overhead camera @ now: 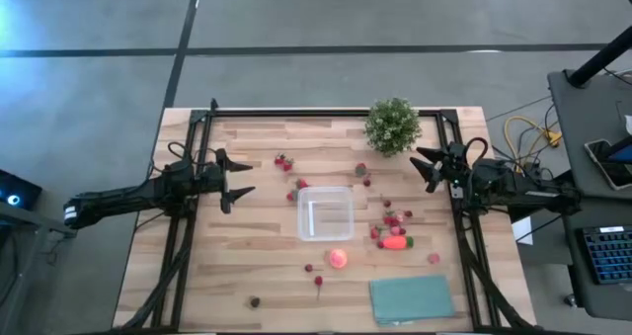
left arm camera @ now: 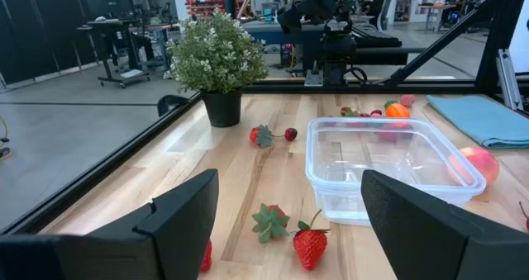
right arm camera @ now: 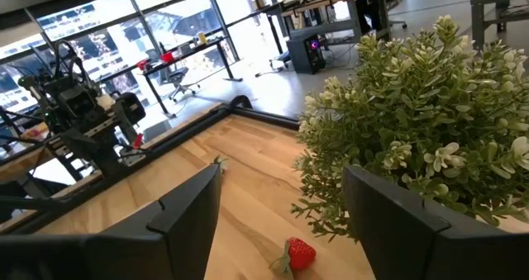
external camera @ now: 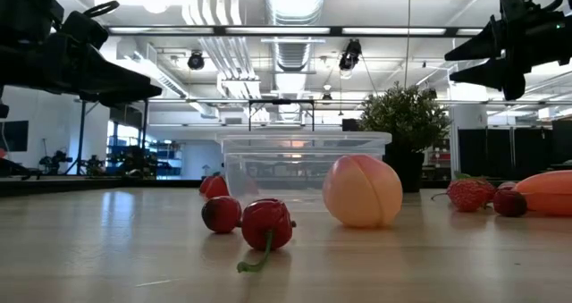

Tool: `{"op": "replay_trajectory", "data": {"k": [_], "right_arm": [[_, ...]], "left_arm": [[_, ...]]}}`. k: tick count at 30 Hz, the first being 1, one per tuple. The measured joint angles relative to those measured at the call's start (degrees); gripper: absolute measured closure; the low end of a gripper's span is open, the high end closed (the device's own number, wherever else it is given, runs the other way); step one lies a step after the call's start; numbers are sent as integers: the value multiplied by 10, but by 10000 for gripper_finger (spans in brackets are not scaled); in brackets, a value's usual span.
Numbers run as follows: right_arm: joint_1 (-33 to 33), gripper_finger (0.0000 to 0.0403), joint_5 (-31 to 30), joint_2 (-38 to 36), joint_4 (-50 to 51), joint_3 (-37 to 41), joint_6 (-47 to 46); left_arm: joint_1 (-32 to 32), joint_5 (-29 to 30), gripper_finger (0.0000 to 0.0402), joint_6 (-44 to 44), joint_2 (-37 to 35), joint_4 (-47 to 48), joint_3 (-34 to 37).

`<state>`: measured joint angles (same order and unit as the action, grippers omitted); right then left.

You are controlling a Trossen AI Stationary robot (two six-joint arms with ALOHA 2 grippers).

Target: Pick and placing Produce into tupperware

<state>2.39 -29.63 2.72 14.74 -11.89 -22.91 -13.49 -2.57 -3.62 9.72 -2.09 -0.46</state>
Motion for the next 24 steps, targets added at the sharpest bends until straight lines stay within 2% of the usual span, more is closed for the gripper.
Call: {"op": "replay_trajectory", "data": {"k": [10, 13, 20, 24], "right_arm": [[0, 158, 0, 0, -5, 0, 0], [0, 158, 8, 1, -53, 0, -7], [0, 158, 161, 0, -220, 0, 162], [0, 158, 197, 1, -304, 0, 210]], "left_arm": [[0, 0, 119, 0, 0, 0, 0], [0, 0, 119, 0, 0, 0, 0], [0, 0, 119, 0, 0, 0, 0], [0, 0, 119, 0, 0, 0, 0]]}}
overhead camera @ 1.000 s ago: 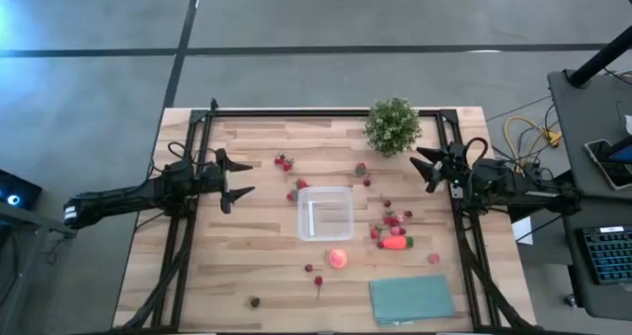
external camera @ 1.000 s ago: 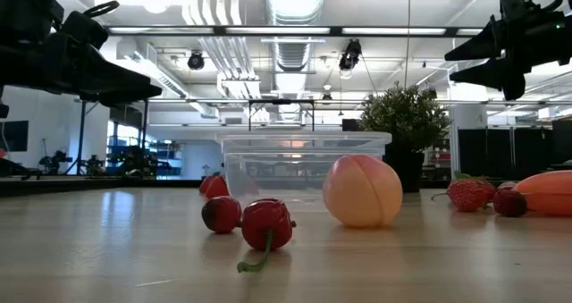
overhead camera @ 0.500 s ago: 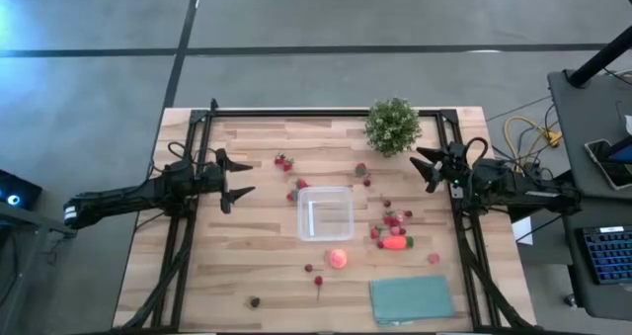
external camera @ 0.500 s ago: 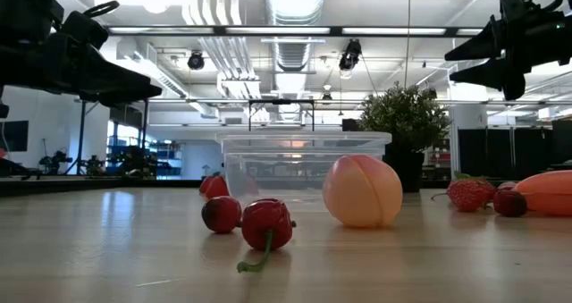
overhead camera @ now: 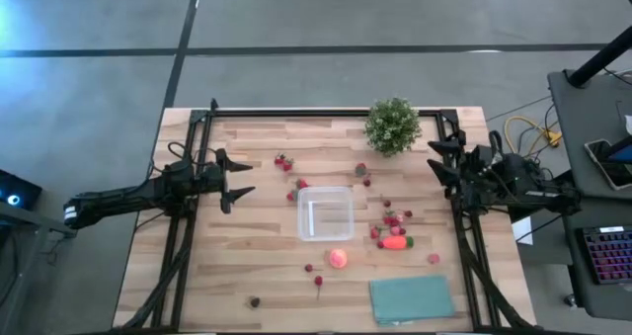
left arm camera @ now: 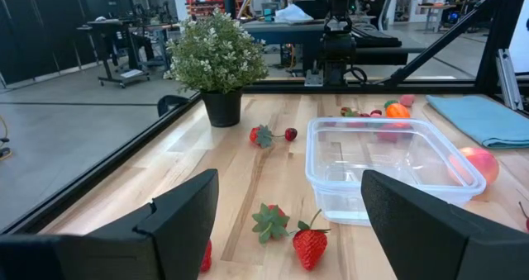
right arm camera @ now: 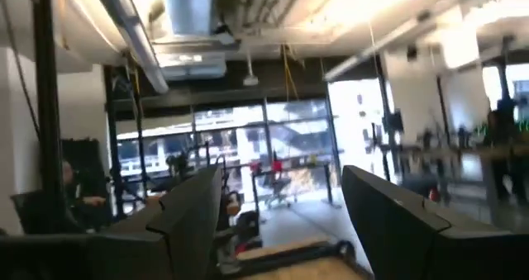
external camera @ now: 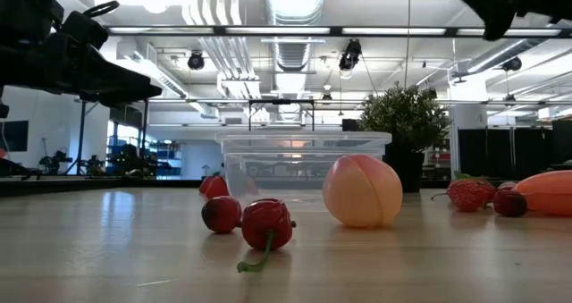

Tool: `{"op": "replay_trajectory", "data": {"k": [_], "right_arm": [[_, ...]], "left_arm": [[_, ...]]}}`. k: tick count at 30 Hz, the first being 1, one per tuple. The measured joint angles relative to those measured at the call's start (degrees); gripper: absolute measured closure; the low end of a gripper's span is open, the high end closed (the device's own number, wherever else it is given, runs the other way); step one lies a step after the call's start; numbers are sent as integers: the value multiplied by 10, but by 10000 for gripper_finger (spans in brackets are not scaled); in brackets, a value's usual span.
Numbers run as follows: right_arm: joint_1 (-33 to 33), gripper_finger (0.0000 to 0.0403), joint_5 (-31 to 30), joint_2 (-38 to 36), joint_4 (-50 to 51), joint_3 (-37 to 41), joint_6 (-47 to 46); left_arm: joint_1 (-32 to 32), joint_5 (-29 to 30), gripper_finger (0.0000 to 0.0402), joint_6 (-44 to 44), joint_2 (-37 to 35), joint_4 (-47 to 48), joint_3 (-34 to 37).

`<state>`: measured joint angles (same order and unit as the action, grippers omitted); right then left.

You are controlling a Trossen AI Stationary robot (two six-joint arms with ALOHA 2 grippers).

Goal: Pick and placing Produce into tupperware
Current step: Put the peach into the transparent bin

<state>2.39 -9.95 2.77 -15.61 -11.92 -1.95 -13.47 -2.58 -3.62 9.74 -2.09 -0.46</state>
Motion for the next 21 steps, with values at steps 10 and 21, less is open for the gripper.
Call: {"op": "replay_trajectory", "data": {"k": [10, 21], "right_arm": [[0, 158, 193, 47, -37, 1, 27], [0, 158, 126, 227, -574, 0, 30]], "left_arm": [[0, 0, 119, 0, 0, 0, 0], [0, 0, 119, 0, 0, 0, 0]]}}
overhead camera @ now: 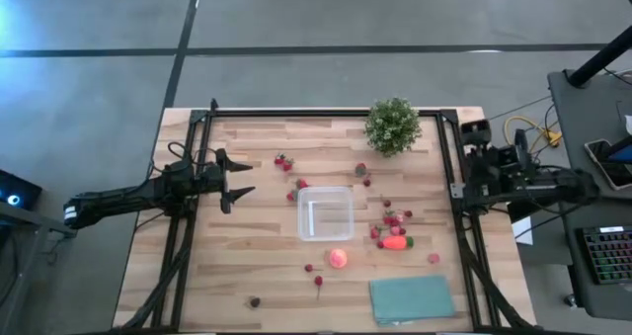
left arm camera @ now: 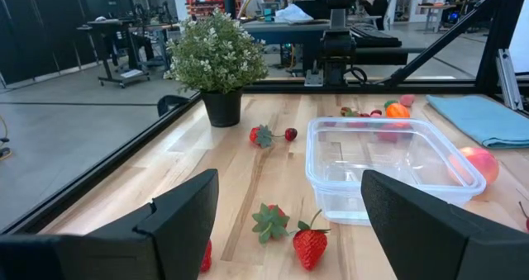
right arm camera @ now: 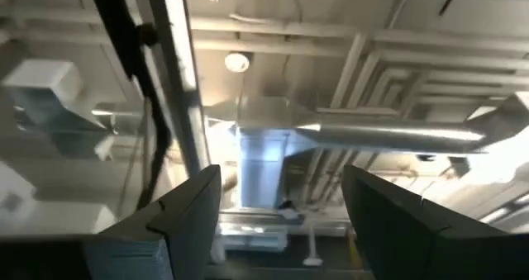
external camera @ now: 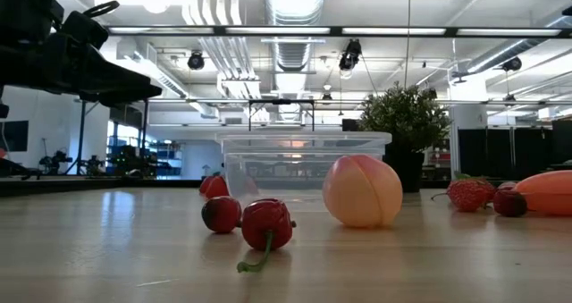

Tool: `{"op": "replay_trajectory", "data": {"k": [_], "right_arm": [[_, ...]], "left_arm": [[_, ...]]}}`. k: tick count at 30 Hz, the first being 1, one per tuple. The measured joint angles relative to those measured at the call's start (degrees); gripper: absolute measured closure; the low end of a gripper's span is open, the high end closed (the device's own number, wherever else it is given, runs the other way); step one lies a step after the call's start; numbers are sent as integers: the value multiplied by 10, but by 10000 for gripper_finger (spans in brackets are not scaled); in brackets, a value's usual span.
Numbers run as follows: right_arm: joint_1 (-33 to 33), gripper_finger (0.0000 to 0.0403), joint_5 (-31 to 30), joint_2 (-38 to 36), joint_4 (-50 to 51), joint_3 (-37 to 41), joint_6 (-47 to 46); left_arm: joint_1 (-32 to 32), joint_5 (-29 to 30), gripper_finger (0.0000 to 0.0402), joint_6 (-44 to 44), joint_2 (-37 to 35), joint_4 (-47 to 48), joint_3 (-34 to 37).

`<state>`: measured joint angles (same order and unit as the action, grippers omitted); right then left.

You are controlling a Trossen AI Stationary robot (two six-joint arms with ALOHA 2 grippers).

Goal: Pick and placing Produce into tupperware
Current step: Put the peach into the transparent bin

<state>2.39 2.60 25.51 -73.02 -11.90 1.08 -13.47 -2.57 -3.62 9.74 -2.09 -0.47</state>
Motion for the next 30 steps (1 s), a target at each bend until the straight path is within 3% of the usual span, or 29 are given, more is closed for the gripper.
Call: {"op": "replay_trajectory", "data": {"k": [5, 10, 12, 15, 18, 22, 25, 30], "right_arm": [[0, 158, 12, 54, 62, -25, -16], [0, 158, 42, 96, 223, -133, -18], [0, 158, 53, 114, 333, -199, 11], [0, 158, 42, 140, 579, -313, 16], [3, 158, -45, 176, 834, -432, -21], [3, 158, -129, 231, 1074, -565, -108], [2, 158, -123, 269, 1212, -641, -127], [1, 158, -52, 321, 1427, -720, -142]], "left_arm": [[0, 0, 119, 0, 0, 0, 0], [0, 0, 119, 0, 0, 0, 0], [0, 0, 119, 0, 0, 0, 0], [0, 0, 119, 0, 0, 0, 0], [0, 0, 119, 0, 0, 0, 0], [0, 0, 119, 0, 0, 0, 0], [0, 0, 119, 0, 0, 0, 0], [0, 0, 119, 0, 0, 0, 0]]}}
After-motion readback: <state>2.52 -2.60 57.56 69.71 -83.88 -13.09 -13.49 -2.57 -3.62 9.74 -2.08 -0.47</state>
